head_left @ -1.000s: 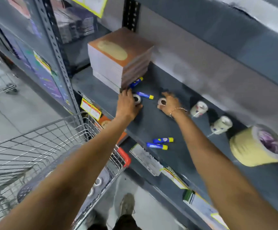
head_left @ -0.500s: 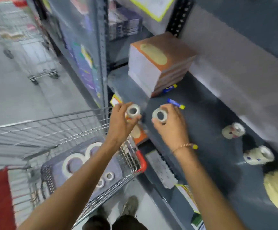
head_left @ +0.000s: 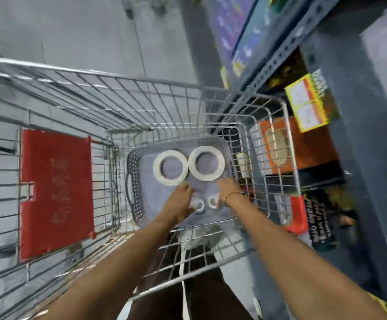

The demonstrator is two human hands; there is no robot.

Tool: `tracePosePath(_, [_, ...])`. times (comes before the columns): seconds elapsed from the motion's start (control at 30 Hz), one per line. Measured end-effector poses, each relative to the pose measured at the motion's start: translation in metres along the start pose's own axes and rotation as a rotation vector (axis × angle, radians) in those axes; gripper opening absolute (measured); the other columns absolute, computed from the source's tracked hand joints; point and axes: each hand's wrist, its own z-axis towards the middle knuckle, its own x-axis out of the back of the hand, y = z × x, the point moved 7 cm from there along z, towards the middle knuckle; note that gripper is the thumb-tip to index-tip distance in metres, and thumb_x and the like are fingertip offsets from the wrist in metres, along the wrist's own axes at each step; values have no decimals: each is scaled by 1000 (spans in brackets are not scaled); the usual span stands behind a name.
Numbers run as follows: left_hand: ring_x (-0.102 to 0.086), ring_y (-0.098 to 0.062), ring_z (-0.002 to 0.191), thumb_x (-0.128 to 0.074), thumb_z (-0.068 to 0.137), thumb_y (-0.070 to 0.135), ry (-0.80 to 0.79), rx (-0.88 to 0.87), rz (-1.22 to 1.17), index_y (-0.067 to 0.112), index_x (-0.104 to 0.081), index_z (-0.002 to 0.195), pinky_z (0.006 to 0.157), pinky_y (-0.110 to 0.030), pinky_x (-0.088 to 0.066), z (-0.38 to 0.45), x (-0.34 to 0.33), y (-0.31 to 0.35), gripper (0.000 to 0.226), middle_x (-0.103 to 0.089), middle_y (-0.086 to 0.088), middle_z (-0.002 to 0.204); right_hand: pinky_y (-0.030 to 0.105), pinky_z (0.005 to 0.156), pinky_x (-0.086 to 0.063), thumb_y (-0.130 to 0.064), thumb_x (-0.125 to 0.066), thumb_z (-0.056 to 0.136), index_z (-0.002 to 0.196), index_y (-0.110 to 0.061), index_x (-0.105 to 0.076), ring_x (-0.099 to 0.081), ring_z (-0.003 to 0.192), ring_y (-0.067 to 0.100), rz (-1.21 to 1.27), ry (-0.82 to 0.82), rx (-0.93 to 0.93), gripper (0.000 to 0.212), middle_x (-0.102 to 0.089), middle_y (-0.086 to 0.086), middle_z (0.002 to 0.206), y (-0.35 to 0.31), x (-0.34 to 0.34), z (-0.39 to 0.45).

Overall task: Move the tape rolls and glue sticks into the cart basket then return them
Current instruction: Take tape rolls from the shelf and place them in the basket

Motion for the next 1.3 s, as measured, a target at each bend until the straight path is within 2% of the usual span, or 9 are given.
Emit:
tracePosePath(0.2, [-47, -39, 113, -65, 76, 28, -105, 43, -33, -1, -49, 113, 90, -47, -45, 31, -49, -27, 50, -48, -23, 120, 44, 102, -45, -18, -62, 89, 119, -3, -58, -53, 123, 33, -104, -27, -61, 34, -57, 17, 130, 3, -33, 51])
tracePosePath(0.3, [-45, -38, 110, -70, 72, 25, -71, 31, -43, -1, -46, 108, 81, -51, -48, 31, -49, -26, 50, -45, -23, 118, 39, 83, -50, -10, -65, 84, 74, -4, -56, -60, 111, 34, -122, -3, -31, 15, -65, 21, 98, 1, -42, 53])
tracePosePath(0.37, [-45, -38, 111, -73, 71, 25, -53, 20, -56, 0, -46, 109, 80, -50, -48, 30, -47, -22, 53, -45, -21, 119, 40, 86, -48, -6, -60, 87, 93, 0, -59, -57, 115, 35, -125, 38, -26, 8, -63, 23, 102, 0, -44, 55])
tracePosePath(0.43, [-47, -36, 108, -76, 69, 27, -30, 15, -71, 1, -47, 108, 82, -49, -47, 30, -46, -21, 56, -47, -19, 117, 44, 93, -50, -4, -59, 86, 120, 3, -50, -55, 116, 37, -142, 66, -40, 37, -59, 24, 120, 0, -46, 58])
tracePosePath(0.83, [-52, -32, 110, -70, 80, 19, 90, -4, -131, 4, -47, 118, 86, -40, -44, 6, -7, 0, 47, -48, -15, 124, 41, 95, -48, -2, -54, 91, 125, 4, -48, -56, 117, 36, 0, 148, -78, 35, -58, 24, 126, 5, -1, 14])
tracePosePath(0.9, [-57, -31, 97, -53, 92, 29, 178, -6, -215, 6, -53, 106, 78, -38, -43, -7, 27, 17, 27, -56, -14, 107, 37, 91, -51, -5, -58, 88, 114, 1, -58, -60, 112, 34, 99, 211, -37, 27, -64, 20, 118, 4, 33, -24])
tracePosePath(1.0, [-58, -25, 74, -26, 95, 46, 307, -56, -360, 13, -58, 81, 67, -38, -45, -22, 82, 55, 49, -63, -9, 78, 35, 86, -54, -9, -64, 84, 92, -1, -69, -67, 96, 30, 394, 407, 1, 13, -73, 18, 99, 23, 81, -94])
tracePosePath(1.2, [-56, -2, 62, -23, 92, 48, 333, -424, -445, 24, -60, 69, 64, -27, -44, -46, 136, 211, 50, -58, 5, 63, 25, 68, -52, -16, -73, 79, 69, -22, -63, -62, 61, 3, 1051, 833, 85, 15, -69, -4, 68, 109, 109, -237])
tracePosePath(1.3, [-60, -7, 63, -29, 95, 42, 259, -653, -370, 19, -61, 75, 63, -25, -44, -62, 133, 314, 44, -60, 5, 63, 37, 64, -56, -16, -67, 86, 64, -26, -58, -62, 52, 4, 1325, 1081, -48, 25, -65, -3, 61, 177, 81, -279])
